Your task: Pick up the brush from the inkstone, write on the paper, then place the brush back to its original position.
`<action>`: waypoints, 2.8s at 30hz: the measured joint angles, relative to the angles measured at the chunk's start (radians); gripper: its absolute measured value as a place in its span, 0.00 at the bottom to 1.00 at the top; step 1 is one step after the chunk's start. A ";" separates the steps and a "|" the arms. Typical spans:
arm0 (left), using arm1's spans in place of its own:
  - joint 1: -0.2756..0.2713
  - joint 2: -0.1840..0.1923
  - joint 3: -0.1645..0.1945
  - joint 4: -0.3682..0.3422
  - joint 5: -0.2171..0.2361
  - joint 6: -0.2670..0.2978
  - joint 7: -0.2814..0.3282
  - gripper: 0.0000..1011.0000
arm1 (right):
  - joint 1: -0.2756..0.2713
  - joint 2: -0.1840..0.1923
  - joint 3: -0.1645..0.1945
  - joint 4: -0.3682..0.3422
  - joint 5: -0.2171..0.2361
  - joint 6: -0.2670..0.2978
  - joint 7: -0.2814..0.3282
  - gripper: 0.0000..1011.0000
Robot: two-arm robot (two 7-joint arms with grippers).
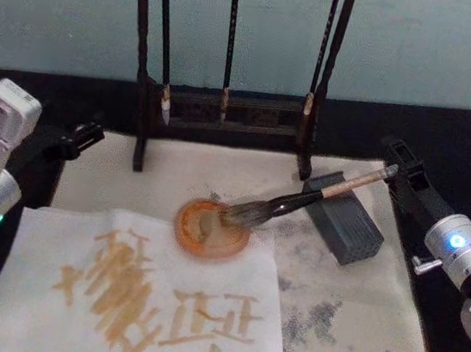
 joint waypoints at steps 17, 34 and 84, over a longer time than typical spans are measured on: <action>0.000 0.000 0.000 0.000 0.000 0.000 0.000 0.99 | -0.038 0.025 -0.009 -0.082 0.016 -0.025 -0.037 1.00; 0.000 0.000 0.000 0.000 0.000 0.000 0.000 0.99 | -0.154 0.182 -0.062 -0.408 -0.201 -0.208 -0.276 1.00; 0.000 0.000 0.000 0.000 0.000 0.000 0.000 0.99 | 0.081 0.192 -0.367 -0.304 -1.053 -0.108 -0.345 1.00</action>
